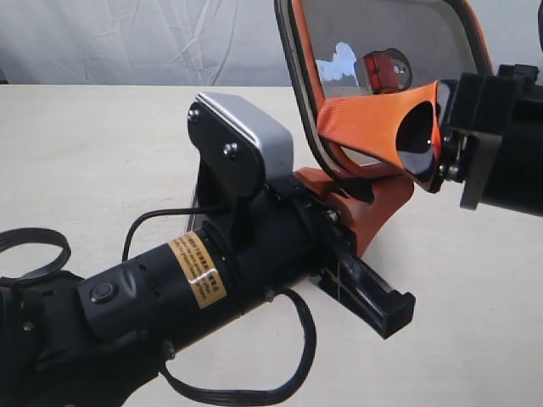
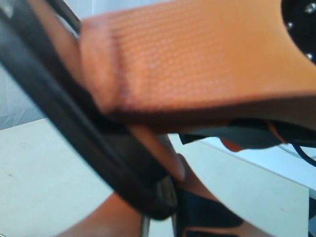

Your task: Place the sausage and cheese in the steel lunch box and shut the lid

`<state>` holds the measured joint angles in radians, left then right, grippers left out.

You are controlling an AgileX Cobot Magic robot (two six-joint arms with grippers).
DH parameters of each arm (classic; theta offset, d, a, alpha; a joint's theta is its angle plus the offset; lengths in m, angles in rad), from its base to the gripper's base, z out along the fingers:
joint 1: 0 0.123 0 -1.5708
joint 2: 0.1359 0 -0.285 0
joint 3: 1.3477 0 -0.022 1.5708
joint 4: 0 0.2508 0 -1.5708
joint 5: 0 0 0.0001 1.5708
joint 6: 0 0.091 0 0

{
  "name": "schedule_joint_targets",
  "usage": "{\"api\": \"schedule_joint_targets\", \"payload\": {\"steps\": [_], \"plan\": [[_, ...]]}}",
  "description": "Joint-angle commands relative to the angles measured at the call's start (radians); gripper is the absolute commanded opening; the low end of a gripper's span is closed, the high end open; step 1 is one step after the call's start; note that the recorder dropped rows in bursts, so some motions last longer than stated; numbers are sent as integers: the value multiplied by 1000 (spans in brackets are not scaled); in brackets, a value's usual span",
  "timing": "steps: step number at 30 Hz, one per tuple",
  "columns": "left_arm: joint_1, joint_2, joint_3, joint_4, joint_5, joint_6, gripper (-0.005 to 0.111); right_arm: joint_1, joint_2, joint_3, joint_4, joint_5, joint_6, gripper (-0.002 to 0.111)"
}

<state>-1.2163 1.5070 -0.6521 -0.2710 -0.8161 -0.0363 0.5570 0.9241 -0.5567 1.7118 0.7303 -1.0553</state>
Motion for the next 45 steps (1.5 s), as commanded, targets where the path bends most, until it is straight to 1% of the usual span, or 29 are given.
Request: {"api": "schedule_joint_targets", "payload": {"steps": [1, 8, 14, 19, 25, 31, 33, 36, 42, 45], "plan": [[8, -7, -11, -52, -76, 62, 0, 3, -1, 13, -78, 51, 16, -1], [8, -7, -11, -117, -28, 176, 0, 3, -1, 13, -78, 51, 16, -1], [8, -7, -11, -122, -28, 179, 0, 3, -1, 13, -78, 51, 16, -1], [8, -7, -11, -245, -8, 283, 0, 3, -13, 13, -84, 39, 16, -1], [8, -7, -11, -278, -6, 343, 0, 3, -60, 13, -92, 22, 16, -1], [8, -7, -11, -288, -6, 359, 0, 3, -61, 13, -92, 26, 18, -1], [8, -7, -11, -312, -3, 389, 0, 3, -61, 13, -92, 26, 18, -1], [8, -18, -11, -357, 13, 439, 0, 3, -74, 13, -96, 23, 22, -1], [8, -68, -11, -373, 16, 496, 0, 3, -95, 13, -151, -8, 68, -1], [8, -86, -11, -415, 26, 540, 0, 3, -95, 13, -168, -2, 89, -1]]}}
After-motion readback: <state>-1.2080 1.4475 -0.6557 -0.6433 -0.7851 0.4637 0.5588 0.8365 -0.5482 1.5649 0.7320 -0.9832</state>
